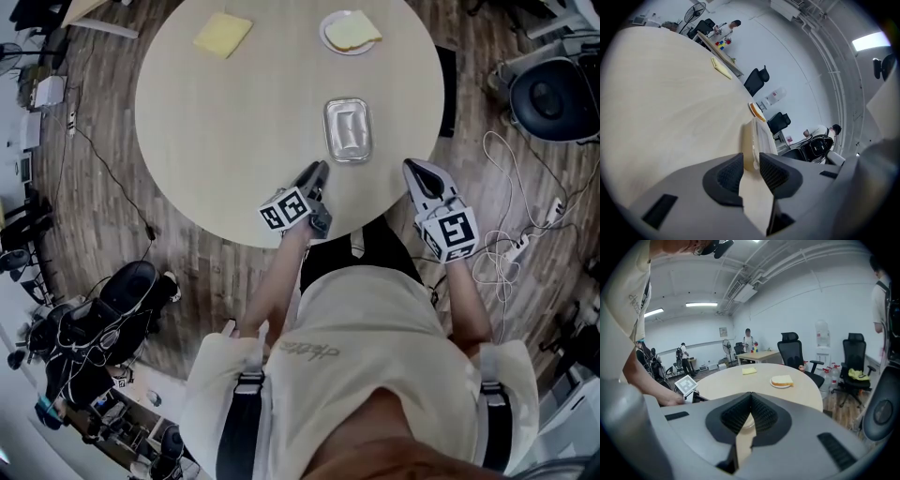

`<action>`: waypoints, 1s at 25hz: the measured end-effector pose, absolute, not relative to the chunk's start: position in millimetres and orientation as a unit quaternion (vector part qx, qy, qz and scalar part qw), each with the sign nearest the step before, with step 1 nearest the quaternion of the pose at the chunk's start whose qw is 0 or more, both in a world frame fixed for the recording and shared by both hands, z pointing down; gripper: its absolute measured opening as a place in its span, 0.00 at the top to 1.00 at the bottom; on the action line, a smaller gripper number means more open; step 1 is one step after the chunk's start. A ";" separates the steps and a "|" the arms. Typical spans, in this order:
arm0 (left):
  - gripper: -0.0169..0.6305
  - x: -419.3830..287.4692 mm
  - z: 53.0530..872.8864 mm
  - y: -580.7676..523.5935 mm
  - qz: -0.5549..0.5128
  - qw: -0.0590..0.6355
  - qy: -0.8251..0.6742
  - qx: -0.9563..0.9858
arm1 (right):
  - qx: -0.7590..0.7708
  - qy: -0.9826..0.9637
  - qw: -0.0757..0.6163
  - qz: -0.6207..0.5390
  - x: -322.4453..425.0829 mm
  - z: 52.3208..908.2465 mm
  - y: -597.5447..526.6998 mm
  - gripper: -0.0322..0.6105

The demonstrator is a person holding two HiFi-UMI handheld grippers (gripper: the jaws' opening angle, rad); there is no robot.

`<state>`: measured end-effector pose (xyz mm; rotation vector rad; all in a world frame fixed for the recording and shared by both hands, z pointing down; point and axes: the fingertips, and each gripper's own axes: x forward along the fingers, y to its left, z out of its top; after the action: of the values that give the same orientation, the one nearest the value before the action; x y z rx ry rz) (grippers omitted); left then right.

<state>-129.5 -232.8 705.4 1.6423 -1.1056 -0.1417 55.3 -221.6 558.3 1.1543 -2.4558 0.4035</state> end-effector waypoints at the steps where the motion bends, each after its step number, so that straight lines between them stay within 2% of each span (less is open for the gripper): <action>1: 0.79 -127.8 706.7 -233.4 -0.060 0.549 -0.463 0.694 | 0.412 -0.878 0.198 0.144 55.6 560.0 -222.3 0.94; 15: 0.80 -118.2 714.4 -234.3 -0.073 0.557 -0.442 0.699 | 0.410 -0.871 0.215 0.165 57.5 576.6 -212.6 0.94; 19: 0.87 -114.0 713.8 -233.6 -0.078 0.560 -0.434 0.701 | 0.413 -0.868 0.218 0.168 61.7 581.0 -208.9 0.94; 25: 0.91 -110.2 710.6 -231.6 -0.077 0.561 -0.426 0.705 | 0.418 -0.864 0.223 0.171 67.6 585.9 -204.6 0.94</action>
<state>-110.2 -231.6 710.6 1.6618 -1.0041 -0.1814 67.6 -204.6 585.9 1.1542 -2.3852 0.4734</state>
